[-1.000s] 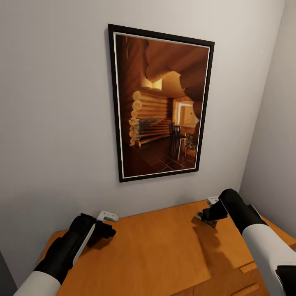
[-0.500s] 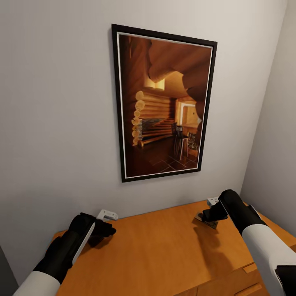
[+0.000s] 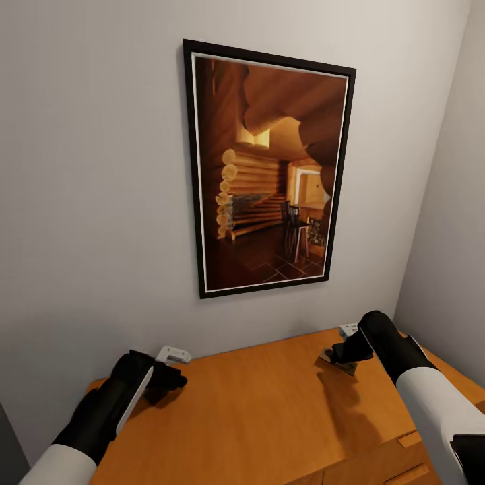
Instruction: Take the four mousetraps from the cabinet in the bathroom and place them on the bathroom floor. Make sure all four end up on the same floor surface, and ensure that at least two of them are either under or directly next to the same bathroom sink.
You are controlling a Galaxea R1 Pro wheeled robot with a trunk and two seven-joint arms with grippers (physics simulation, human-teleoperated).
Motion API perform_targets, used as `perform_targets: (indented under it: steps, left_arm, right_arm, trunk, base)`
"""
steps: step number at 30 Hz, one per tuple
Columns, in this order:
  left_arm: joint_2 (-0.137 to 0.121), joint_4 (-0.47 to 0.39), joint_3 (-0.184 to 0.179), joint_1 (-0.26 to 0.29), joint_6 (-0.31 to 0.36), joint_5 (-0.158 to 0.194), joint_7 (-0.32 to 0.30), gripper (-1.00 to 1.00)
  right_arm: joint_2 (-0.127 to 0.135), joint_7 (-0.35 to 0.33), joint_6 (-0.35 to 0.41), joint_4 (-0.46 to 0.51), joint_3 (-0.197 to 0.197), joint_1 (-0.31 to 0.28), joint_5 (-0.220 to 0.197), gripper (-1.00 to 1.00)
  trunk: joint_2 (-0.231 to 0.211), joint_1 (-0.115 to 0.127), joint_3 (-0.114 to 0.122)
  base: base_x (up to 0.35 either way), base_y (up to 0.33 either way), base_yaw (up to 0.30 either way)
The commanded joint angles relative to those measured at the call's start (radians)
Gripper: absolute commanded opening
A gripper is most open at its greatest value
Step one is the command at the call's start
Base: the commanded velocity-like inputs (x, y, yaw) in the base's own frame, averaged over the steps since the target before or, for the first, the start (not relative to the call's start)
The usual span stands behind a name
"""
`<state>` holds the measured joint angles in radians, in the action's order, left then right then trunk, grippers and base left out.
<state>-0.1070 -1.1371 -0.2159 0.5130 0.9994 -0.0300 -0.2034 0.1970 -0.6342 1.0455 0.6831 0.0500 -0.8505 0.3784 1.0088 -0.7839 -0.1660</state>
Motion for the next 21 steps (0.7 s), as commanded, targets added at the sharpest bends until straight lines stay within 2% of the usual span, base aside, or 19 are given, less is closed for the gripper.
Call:
perform_targets:
  steps: [1, 5, 14, 21]
  left_arm:
    - [-0.004, 0.001, -0.001, 0.001, 0.004, -0.002, -0.004, 1.0]
    - [-0.021, 0.012, 0.003, 0.001, 0.004, -0.001, -0.023, 1.0]
    - [-0.045, 0.014, 0.006, 0.001, 0.005, -0.012, -0.116, 1.0]
    - [-0.054, 0.012, 0.005, 0.001, 0.007, -0.016, -0.128, 1.0]
  right_arm:
    - [0.001, -0.01, 0.002, 0.001, 0.004, -0.001, 0.01, -1.0]
    - [0.001, -0.01, 0.002, 0.001, 0.004, -0.001, 0.01, -1.0]
    - [0.0, -0.01, 0.002, 0.001, 0.004, -0.001, 0.011, -1.0]
    - [-0.001, -0.009, 0.002, 0.001, 0.004, -0.001, 0.01, -1.0]
  trunk:
    - [0.001, 0.0, -0.002]
    - [0.001, 0.0, -0.002]
    - [0.001, 0.0, -0.002]
    - [0.001, 0.0, -0.002]
  base:
    - [0.0, 0.0, 0.0]
    - [0.0, 0.0, 0.0]
    - [0.0, 0.0, 0.0]
    - [0.0, 0.0, 0.0]
